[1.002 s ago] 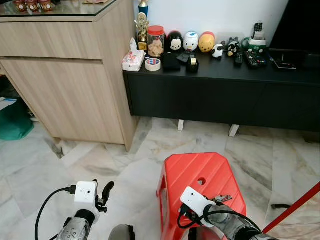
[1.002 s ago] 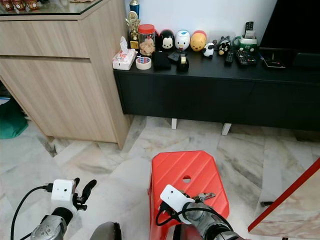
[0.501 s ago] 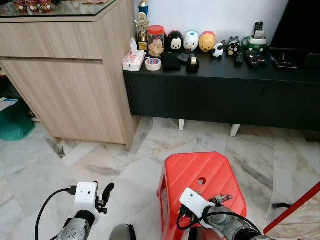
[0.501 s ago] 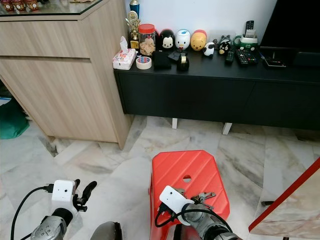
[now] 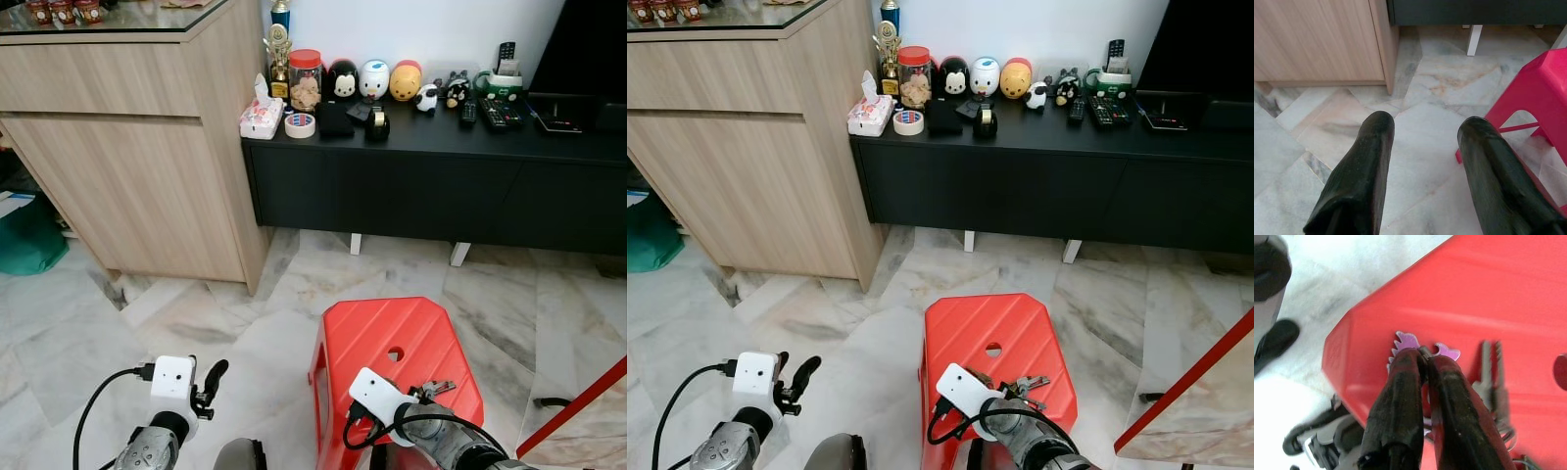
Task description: Hang keys on a hook
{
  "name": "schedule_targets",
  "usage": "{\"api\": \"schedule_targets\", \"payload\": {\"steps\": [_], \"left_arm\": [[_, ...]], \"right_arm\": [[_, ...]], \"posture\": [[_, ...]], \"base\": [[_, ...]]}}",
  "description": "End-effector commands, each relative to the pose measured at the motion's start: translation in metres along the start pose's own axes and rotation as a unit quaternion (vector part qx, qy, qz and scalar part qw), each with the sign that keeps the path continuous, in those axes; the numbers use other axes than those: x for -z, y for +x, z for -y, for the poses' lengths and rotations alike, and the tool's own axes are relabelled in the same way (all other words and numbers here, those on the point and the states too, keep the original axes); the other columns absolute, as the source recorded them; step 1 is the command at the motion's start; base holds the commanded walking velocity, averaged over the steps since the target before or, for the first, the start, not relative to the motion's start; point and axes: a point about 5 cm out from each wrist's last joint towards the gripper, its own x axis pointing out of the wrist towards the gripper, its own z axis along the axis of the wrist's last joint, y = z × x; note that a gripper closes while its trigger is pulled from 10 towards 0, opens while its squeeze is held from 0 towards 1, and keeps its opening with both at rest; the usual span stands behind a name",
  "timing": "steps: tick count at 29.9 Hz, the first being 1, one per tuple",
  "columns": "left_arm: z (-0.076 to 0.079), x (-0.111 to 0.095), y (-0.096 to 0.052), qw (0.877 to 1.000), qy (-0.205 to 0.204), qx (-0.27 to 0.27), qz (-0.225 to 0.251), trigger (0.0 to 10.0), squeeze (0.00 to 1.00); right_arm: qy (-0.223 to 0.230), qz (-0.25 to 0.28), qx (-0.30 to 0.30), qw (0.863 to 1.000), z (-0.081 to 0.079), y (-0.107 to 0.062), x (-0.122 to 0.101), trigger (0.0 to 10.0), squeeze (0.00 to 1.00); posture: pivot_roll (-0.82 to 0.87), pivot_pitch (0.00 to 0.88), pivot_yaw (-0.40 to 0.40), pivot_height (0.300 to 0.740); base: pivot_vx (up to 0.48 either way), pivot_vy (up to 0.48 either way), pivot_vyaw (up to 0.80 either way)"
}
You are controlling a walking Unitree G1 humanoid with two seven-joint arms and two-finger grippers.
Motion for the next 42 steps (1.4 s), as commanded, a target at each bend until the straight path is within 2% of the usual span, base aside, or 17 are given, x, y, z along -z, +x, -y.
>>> {"api": "schedule_targets", "payload": {"steps": [1,5,7,9,10,20,24,30,34,41,42], "left_arm": [[0.000,0.001,0.000,1.000,0.005,0.002,-0.006,10.0,0.00],[-0.001,0.002,0.001,1.000,0.005,0.001,-0.008,10.0,0.00],[-0.001,0.001,0.001,1.000,0.005,0.000,-0.008,10.0,0.00],[-0.001,0.001,0.001,1.000,0.006,-0.001,-0.008,10.0,0.00],[-0.002,0.002,0.002,1.000,0.006,-0.002,-0.009,10.0,0.00],[-0.002,0.003,0.004,1.000,0.004,-0.005,-0.011,10.0,0.00],[0.001,0.005,0.004,1.000,0.001,-0.005,-0.012,10.0,0.00],[0.004,0.005,0.005,1.000,-0.002,-0.003,-0.012,10.0,0.00],[0.004,0.006,0.006,1.000,-0.003,-0.003,-0.012,10.0,0.00],[0.004,0.007,0.006,1.000,-0.003,-0.004,-0.014,10.0,0.00],[0.004,0.007,0.005,1.000,-0.003,-0.004,-0.014,10.0,0.00]], "right_arm": [[0.026,0.018,0.015,0.999,0.006,0.000,-0.007,0.0,0.00],[0.053,0.046,0.037,0.997,0.013,-0.001,-0.016,0.0,0.00],[0.090,0.070,0.066,0.991,0.022,-0.002,-0.023,0.0,0.00],[0.101,0.076,0.070,0.990,0.024,-0.003,-0.025,0.0,0.00],[0.123,0.090,0.074,0.986,0.027,-0.003,-0.030,0.0,0.00],[0.168,0.128,0.107,0.972,0.036,-0.007,-0.035,0.0,0.00],[0.200,0.103,0.110,0.968,0.033,-0.007,-0.021,0.0,0.00],[0.201,0.036,0.103,0.973,0.023,-0.006,0.006,0.0,0.00],[0.229,0.026,0.102,0.968,0.023,-0.006,0.008,0.0,0.00],[0.233,0.028,0.099,0.967,0.024,-0.005,0.005,0.0,0.00],[0.234,0.030,0.097,0.967,0.023,-0.005,0.004,0.0,0.24]], "posture": [[0.12,0.047,0.006,0.626],[0.12,0.044,0.003,0.626],[0.11,0.042,0.003,0.626],[0.11,0.042,0.003,0.626],[0.11,0.038,0.000,0.626],[0.10,0.030,-0.012,0.626],[0.10,0.028,-0.017,0.626],[0.10,0.027,-0.021,0.626],[0.09,0.026,-0.023,0.626],[0.10,0.024,-0.024,0.626],[0.10,0.024,-0.025,0.626]], "base": [[0.000,0.000,0.00],[0.000,0.000,0.00],[0.000,0.000,0.00],[0.000,0.000,0.00],[0.000,0.000,0.00],[0.000,0.000,0.00],[0.000,0.000,0.00],[0.000,0.000,0.00],[0.000,0.000,0.00],[0.000,0.000,0.00],[0.000,0.000,0.00]]}}
